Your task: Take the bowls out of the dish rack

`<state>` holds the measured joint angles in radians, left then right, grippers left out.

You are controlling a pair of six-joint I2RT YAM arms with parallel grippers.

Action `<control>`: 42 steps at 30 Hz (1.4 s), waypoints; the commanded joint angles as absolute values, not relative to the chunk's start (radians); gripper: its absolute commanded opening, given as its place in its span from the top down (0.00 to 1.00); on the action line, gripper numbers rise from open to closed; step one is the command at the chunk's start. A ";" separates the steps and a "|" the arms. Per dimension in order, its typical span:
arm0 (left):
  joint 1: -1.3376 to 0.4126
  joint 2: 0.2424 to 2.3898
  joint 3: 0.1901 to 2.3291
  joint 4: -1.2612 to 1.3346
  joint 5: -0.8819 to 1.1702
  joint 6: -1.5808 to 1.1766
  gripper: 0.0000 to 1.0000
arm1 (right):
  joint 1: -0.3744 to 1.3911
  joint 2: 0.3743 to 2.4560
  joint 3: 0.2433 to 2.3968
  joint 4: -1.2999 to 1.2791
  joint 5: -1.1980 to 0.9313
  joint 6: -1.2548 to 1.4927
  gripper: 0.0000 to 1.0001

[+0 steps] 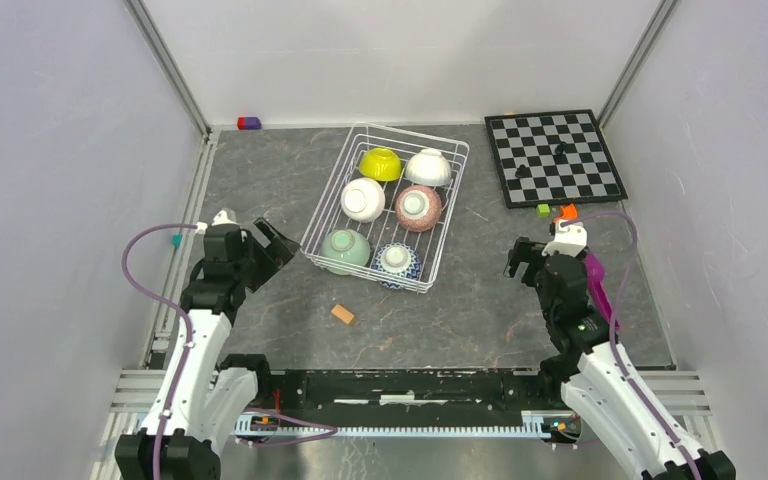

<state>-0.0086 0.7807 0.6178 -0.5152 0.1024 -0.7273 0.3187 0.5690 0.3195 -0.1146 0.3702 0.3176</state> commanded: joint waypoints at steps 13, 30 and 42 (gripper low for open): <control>-0.013 0.966 0.929 -0.523 0.352 -0.451 0.09 | 0.320 0.622 0.387 -0.060 0.027 0.216 0.02; -0.475 1.350 1.238 -0.551 -0.197 -0.395 0.00 | 0.320 0.624 0.390 -0.007 -0.256 0.247 0.02; -0.590 1.743 1.600 -0.703 -0.385 -0.333 0.00 | 0.320 0.538 0.398 -0.031 -0.196 0.212 0.02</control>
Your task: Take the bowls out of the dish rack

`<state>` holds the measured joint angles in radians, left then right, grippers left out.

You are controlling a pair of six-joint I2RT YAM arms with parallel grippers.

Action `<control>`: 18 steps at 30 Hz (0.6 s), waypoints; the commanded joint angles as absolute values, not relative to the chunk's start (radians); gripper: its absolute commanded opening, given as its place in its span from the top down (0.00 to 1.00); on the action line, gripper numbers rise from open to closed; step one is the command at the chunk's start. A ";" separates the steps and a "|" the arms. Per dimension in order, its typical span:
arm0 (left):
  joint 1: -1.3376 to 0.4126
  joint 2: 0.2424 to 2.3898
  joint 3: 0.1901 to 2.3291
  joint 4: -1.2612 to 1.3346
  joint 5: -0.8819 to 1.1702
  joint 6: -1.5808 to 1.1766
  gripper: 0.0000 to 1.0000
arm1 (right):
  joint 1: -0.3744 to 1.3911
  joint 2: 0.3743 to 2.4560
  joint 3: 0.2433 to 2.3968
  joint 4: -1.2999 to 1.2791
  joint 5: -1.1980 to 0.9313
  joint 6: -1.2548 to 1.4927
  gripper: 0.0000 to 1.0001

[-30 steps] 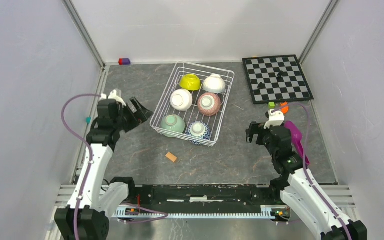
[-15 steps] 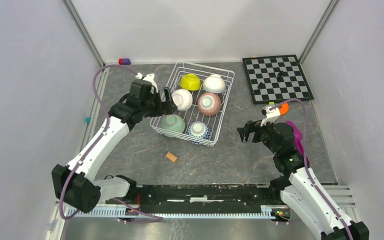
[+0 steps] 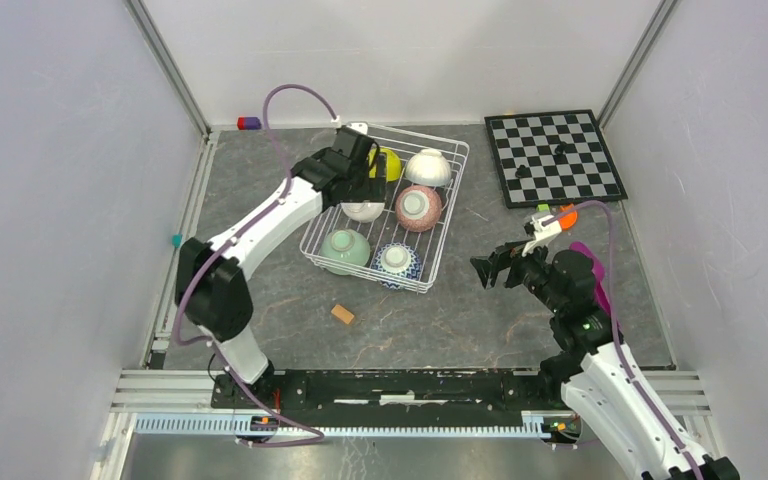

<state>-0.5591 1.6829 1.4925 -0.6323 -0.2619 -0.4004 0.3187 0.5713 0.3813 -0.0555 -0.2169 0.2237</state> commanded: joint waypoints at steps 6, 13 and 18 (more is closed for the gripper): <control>-0.629 1.829 1.641 -0.709 -0.477 -0.311 0.00 | 0.321 0.521 0.382 -0.026 -0.188 0.213 0.02; -0.664 1.938 1.716 -0.753 -0.615 -0.333 0.00 | 0.320 0.519 0.375 -0.013 -0.200 0.217 0.02; -0.705 1.970 1.742 -0.754 -0.658 -0.328 0.00 | 0.320 0.519 0.376 -0.013 -0.193 0.216 0.02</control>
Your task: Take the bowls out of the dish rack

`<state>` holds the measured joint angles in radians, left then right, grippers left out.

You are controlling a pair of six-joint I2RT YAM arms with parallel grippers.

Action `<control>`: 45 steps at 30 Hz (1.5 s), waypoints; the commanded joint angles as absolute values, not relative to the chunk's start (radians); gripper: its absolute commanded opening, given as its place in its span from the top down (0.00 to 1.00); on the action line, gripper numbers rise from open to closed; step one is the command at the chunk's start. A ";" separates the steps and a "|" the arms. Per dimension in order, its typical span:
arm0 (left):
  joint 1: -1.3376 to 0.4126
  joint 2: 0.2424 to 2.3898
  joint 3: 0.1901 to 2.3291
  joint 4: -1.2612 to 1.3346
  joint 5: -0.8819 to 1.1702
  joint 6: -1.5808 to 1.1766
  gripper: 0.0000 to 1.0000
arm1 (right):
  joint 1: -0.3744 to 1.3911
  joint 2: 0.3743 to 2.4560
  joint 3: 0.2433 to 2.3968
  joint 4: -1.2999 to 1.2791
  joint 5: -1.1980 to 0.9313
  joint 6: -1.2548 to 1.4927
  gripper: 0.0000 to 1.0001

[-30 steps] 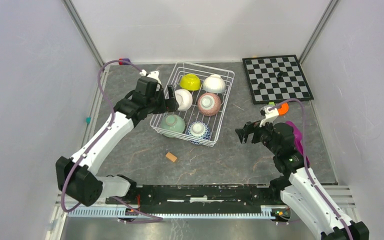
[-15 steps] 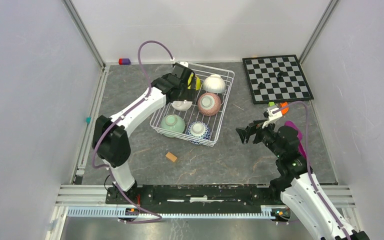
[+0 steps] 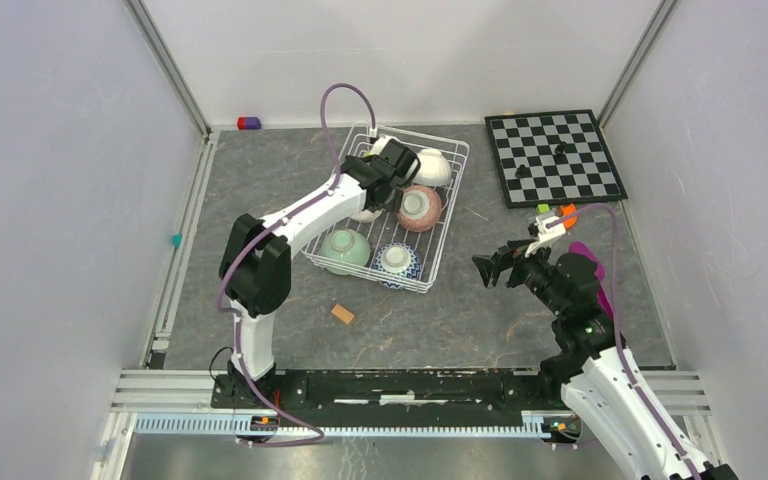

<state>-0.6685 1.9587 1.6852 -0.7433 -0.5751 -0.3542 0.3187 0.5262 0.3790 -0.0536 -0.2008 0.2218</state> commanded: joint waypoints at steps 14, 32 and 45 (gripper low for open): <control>-0.765 2.082 1.771 -0.759 -0.803 -0.336 0.00 | 0.320 0.511 0.360 -0.009 -0.167 0.212 0.02; -0.765 2.142 1.799 -0.753 -1.022 -0.314 0.08 | 0.320 0.525 0.385 -0.019 -0.151 0.212 0.02; -0.757 1.983 1.700 -0.671 -1.004 -0.270 0.40 | 0.319 0.529 0.391 -0.021 -0.150 0.213 0.02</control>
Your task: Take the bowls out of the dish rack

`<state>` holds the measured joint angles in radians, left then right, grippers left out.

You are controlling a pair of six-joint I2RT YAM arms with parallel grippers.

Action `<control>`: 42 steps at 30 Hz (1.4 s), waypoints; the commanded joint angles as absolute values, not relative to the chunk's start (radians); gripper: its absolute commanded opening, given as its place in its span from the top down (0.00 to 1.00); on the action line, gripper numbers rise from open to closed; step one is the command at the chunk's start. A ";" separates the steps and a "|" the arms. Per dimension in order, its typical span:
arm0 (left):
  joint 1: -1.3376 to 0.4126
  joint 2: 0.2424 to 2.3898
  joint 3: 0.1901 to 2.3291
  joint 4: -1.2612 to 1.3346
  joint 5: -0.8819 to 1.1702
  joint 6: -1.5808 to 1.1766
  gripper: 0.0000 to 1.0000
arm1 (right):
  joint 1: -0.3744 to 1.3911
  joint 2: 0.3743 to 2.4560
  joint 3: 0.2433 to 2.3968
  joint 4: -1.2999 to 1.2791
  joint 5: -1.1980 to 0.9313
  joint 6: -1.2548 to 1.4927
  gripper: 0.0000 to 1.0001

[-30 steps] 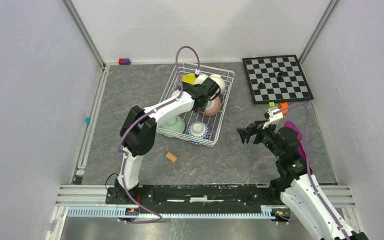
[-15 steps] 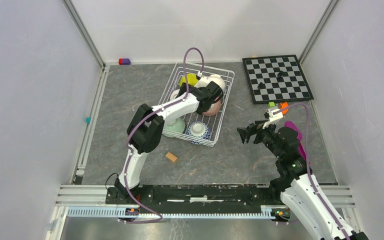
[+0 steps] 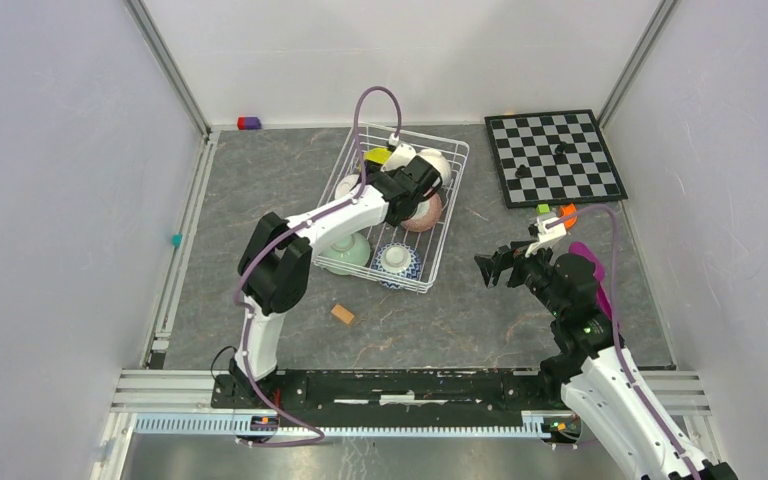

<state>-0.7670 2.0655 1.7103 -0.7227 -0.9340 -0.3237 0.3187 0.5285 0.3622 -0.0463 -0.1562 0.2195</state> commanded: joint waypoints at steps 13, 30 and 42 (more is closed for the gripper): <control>-0.753 1.883 1.628 -0.640 -0.986 -0.288 0.45 | 0.320 0.514 0.393 -0.016 -0.148 0.227 0.02; -0.508 1.459 1.352 -0.471 -0.348 -0.498 0.47 | 0.320 0.509 0.405 -0.032 -0.153 0.226 0.02; 0.064 1.205 0.913 -0.035 0.455 -0.898 0.46 | 0.320 0.506 0.400 -0.018 -0.160 0.236 0.02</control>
<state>-0.0574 1.2617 1.0069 -0.2859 0.1379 -0.6811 0.3187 0.5159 0.3630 -0.0467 -0.1562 0.2230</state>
